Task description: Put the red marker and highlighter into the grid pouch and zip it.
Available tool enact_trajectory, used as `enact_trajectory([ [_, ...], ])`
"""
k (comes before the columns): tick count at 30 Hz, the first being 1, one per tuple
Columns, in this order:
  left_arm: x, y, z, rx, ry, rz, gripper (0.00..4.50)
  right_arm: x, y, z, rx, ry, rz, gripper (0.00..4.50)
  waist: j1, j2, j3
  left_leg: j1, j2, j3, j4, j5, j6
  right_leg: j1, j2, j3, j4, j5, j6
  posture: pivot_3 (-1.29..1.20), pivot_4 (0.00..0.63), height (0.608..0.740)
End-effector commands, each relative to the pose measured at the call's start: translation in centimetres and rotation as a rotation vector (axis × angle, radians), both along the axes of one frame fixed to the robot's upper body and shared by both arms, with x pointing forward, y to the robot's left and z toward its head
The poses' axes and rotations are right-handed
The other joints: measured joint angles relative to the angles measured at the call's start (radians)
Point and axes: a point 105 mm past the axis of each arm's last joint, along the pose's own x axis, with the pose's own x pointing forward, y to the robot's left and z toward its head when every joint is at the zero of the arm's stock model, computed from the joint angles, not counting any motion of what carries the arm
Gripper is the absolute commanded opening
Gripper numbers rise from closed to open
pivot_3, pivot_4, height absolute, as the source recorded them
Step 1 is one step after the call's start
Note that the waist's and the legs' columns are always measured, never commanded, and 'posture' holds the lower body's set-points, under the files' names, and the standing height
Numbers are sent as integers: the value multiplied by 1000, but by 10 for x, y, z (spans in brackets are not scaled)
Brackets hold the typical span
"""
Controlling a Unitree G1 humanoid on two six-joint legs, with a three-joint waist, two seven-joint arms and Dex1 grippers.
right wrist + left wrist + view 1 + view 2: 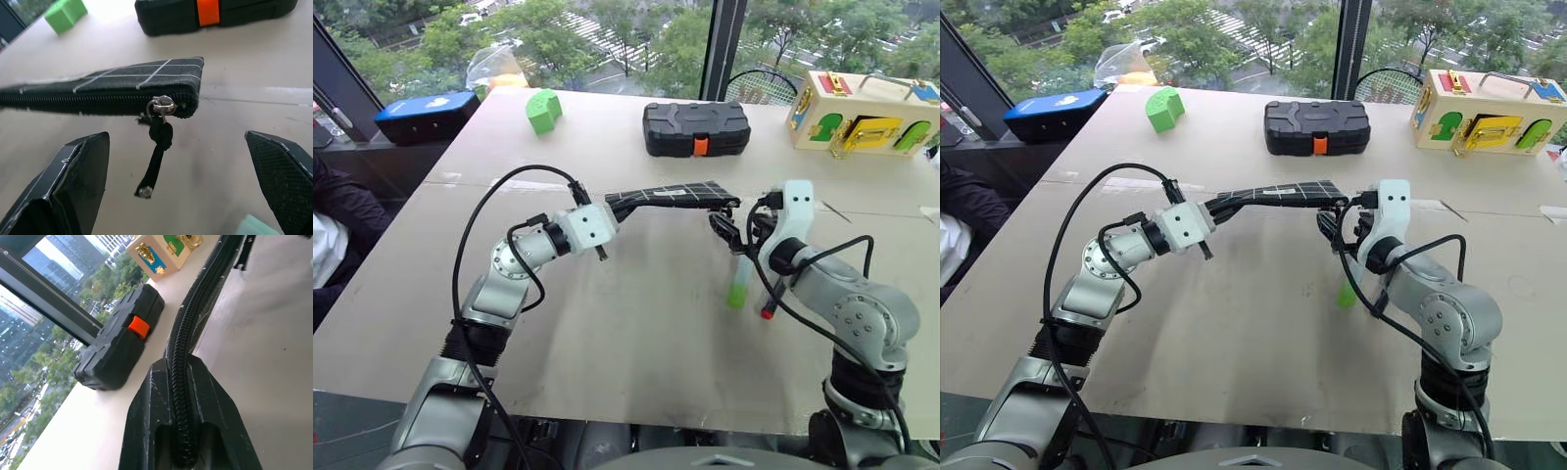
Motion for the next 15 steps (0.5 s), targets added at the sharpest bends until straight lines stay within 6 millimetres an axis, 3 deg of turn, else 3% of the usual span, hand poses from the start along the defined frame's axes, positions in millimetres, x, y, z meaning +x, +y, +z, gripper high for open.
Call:
enact_trajectory([
  [1,-4,-2,20,-38,-55,-10,34,1,1,14,39,-43,9,4500,-1,0,0,0,0,0,0,0,0,0,0,0,0,0,0,0,150,740],
  [9,-7,-3,22,-43,-54,-13,34,4,5,19,50,-66,34,4500,-18,0,0,1,0,0,0,0,0,0,0,0,2,0,0,0,150,740],
  [12,-8,-2,22,-47,-51,-9,0,4,5,20,52,-72,37,3653,-23,0,0,1,0,0,0,0,0,0,0,0,2,0,0,0,150,740],
  [13,-8,-2,21,-48,-49,-8,0,4,5,21,51,-78,38,3033,-23,0,0,1,0,0,0,0,0,0,0,0,2,0,0,0,150,740],
  [15,-8,-1,20,-48,-45,-5,0,2,5,23,46,-90,43,2917,-23,0,0,1,0,0,0,0,0,0,0,1,3,0,0,0,150,740],
])
